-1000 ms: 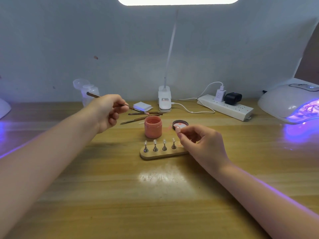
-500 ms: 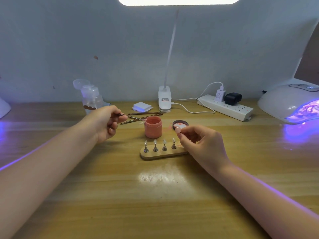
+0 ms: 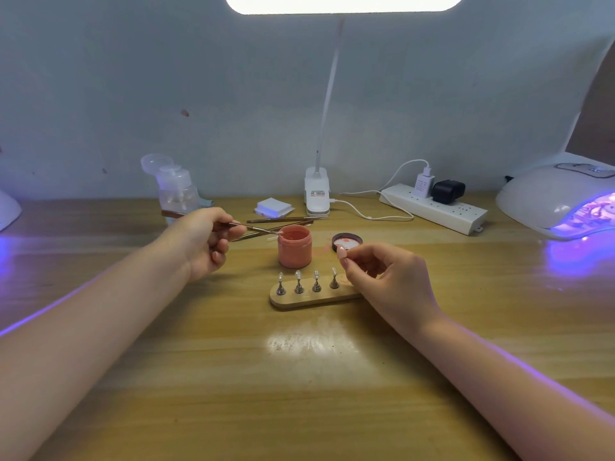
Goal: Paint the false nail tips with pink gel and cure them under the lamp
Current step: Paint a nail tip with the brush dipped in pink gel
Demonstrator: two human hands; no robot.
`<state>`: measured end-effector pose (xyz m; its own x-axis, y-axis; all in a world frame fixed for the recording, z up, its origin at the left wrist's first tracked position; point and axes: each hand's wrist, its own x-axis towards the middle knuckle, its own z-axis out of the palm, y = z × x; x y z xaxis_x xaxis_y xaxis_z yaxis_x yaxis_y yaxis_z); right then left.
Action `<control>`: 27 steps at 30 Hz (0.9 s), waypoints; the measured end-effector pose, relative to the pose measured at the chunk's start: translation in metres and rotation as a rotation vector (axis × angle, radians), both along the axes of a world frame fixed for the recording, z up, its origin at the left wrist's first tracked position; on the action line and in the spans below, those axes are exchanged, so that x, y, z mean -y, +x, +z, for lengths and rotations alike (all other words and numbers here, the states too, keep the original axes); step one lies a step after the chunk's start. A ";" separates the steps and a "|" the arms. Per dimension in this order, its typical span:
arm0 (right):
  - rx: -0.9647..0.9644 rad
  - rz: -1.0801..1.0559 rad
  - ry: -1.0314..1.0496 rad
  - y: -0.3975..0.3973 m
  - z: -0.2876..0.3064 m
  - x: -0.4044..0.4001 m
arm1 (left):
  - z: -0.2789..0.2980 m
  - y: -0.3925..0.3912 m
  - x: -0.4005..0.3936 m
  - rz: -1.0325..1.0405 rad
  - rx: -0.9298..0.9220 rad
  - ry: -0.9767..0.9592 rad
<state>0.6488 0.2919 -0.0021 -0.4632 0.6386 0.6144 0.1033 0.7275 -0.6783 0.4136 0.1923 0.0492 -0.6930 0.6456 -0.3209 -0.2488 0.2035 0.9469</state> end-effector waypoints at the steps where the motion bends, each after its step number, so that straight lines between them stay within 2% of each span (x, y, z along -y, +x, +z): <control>1: 0.001 0.002 0.001 0.000 0.000 0.000 | -0.001 -0.002 0.002 0.011 -0.002 -0.003; 7: 0.012 -0.002 0.008 0.000 0.000 -0.001 | 0.001 -0.005 0.008 0.022 0.091 0.101; 12: 0.012 -0.001 0.007 0.001 0.000 0.000 | -0.002 0.008 0.000 -0.012 0.108 0.059; 17: 0.014 0.011 0.008 0.001 0.000 0.000 | -0.013 0.005 0.005 0.091 0.106 0.119; 22: 0.007 0.006 0.007 0.000 0.000 -0.001 | -0.006 0.016 0.010 0.191 0.064 0.328; 25: 0.007 0.013 0.002 0.000 0.000 0.000 | 0.003 0.040 0.010 0.129 -0.023 0.474; 27: 0.008 0.013 -0.001 0.000 0.000 0.000 | 0.002 0.060 0.013 0.053 -0.155 0.583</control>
